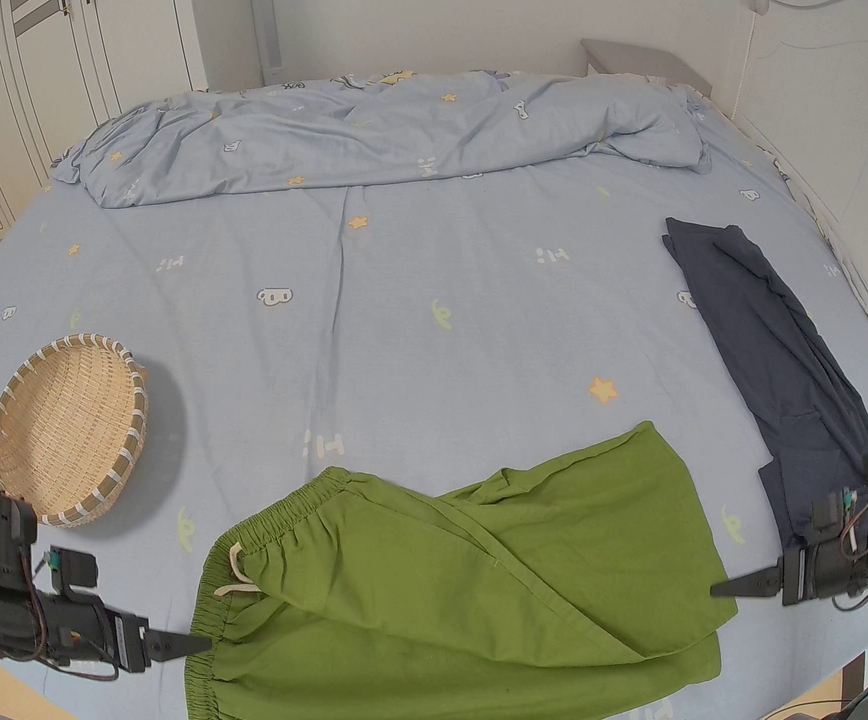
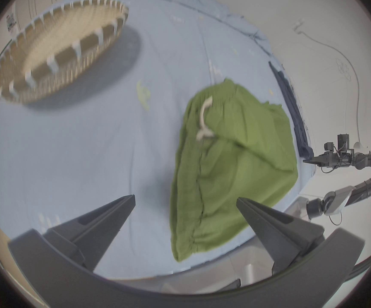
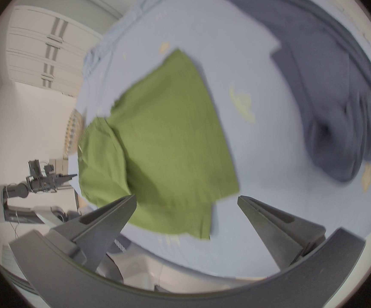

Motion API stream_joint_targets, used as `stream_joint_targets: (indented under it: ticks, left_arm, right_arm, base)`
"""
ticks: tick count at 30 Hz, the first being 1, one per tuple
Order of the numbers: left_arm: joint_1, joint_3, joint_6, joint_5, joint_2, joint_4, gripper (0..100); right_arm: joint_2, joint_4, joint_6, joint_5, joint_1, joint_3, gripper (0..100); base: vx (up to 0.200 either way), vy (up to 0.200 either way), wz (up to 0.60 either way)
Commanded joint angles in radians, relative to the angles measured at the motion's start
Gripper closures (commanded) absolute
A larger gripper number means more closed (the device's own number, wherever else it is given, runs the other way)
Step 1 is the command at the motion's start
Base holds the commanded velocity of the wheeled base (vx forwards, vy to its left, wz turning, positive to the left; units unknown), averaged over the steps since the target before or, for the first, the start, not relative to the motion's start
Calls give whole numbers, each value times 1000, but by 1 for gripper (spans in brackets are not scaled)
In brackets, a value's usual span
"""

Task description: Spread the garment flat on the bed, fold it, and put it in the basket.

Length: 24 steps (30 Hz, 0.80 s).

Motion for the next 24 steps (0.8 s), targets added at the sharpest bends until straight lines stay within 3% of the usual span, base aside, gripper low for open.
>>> stream_joint_targets:
  ticks: [1, 4, 8, 12, 21, 24]
  left_arm:
    - [-38, -375, 2, -4, 67, 1, 0]
    - [-58, -463, -17, -20, 114, -1, 0]
    - [-63, -562, -57, -95, 209, -8, 0]
    - [-81, -667, -81, -107, 330, -8, 0]
    - [-137, -736, -51, -110, 513, -10, 0]
    - [-212, -737, -51, -107, 519, -10, 0]
  right_arm:
    - [27, 83, 18, 0, -51, -377, 0]
    - [62, 89, 17, -1, -48, -440, 0]
    - [74, 83, 15, -5, -32, -454, 0]
    - [73, 84, 14, -6, -23, -454, 0]
    - [77, 83, 11, -6, -25, -461, 0]
    - [74, 84, 9, -6, -25, -466, 0]
  base:
    - [0, 0, 0]
    - [0, 0, 0]
    - [0, 0, 0]
    - [0, 0, 0]
    - [0, 0, 0]
    - [0, 0, 0]
